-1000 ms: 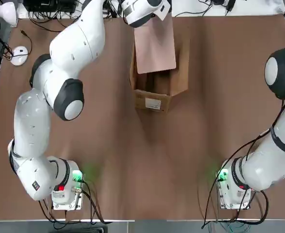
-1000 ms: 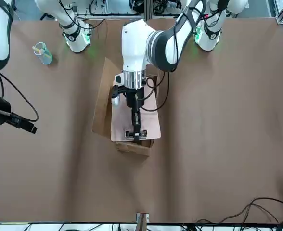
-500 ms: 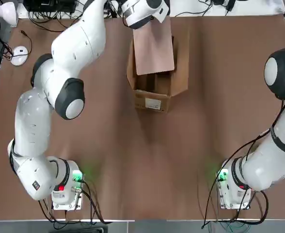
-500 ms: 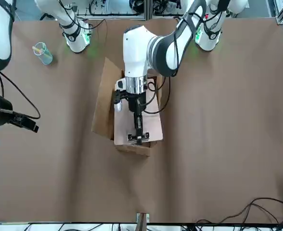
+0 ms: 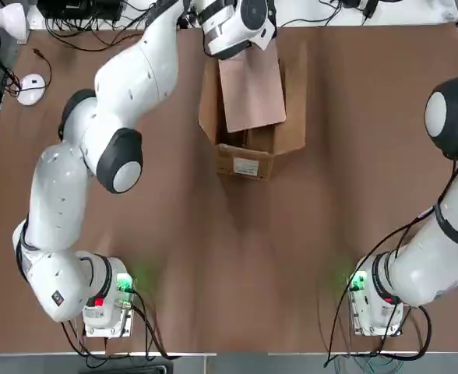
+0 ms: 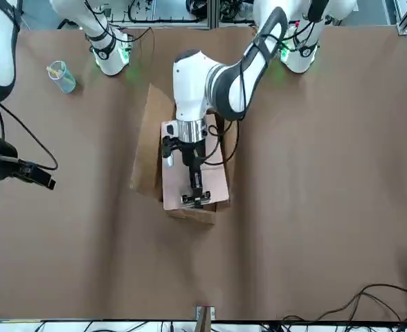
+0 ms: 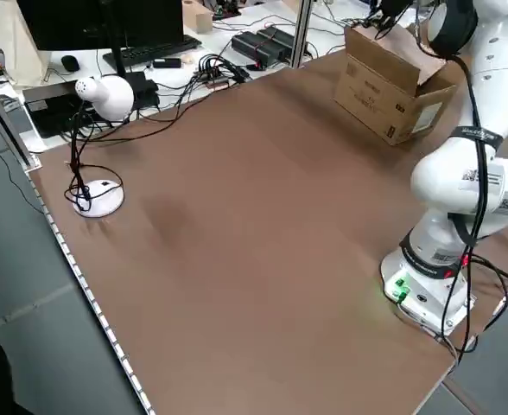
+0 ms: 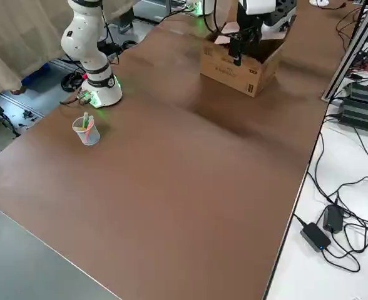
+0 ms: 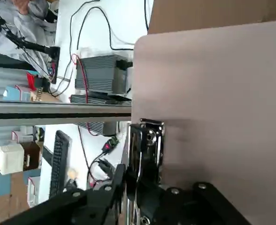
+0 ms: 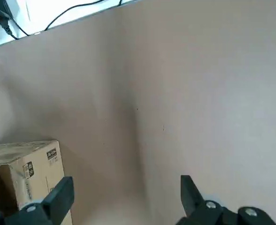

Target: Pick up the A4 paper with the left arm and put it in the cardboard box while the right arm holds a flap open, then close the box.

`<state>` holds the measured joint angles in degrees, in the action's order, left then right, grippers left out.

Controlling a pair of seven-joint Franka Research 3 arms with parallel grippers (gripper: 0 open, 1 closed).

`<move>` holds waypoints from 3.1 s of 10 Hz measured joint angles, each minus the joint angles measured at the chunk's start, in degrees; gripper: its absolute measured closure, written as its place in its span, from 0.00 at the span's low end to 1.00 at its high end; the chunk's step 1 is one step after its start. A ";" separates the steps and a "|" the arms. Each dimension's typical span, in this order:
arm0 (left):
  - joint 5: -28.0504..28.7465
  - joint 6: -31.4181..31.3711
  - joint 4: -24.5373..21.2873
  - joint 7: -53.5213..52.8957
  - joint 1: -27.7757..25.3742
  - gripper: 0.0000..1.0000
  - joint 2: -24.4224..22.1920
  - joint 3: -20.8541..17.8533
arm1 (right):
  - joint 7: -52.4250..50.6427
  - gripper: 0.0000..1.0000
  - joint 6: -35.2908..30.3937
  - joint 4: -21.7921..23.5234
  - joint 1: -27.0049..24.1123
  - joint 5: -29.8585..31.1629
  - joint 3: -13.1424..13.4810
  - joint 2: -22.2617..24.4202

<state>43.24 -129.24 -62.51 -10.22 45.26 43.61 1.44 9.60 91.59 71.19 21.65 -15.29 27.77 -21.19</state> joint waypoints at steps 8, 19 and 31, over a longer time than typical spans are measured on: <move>0.00 -0.04 0.12 -7.19 0.16 0.92 0.29 0.00 | 0.00 0.00 -3.56 0.14 -0.14 0.00 0.37 0.00; 0.01 -0.03 -0.72 -9.90 1.28 0.91 0.64 0.03 | -0.04 0.00 -3.55 0.33 -0.91 0.00 0.54 0.00; 1.88 -2.25 -1.23 -9.90 1.63 0.90 2.24 0.03 | -0.06 0.00 -3.53 0.33 -0.97 0.00 0.51 0.00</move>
<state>45.12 -131.49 -63.74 -20.12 46.89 45.85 1.47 9.54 88.06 71.52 20.67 -15.29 28.28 -21.19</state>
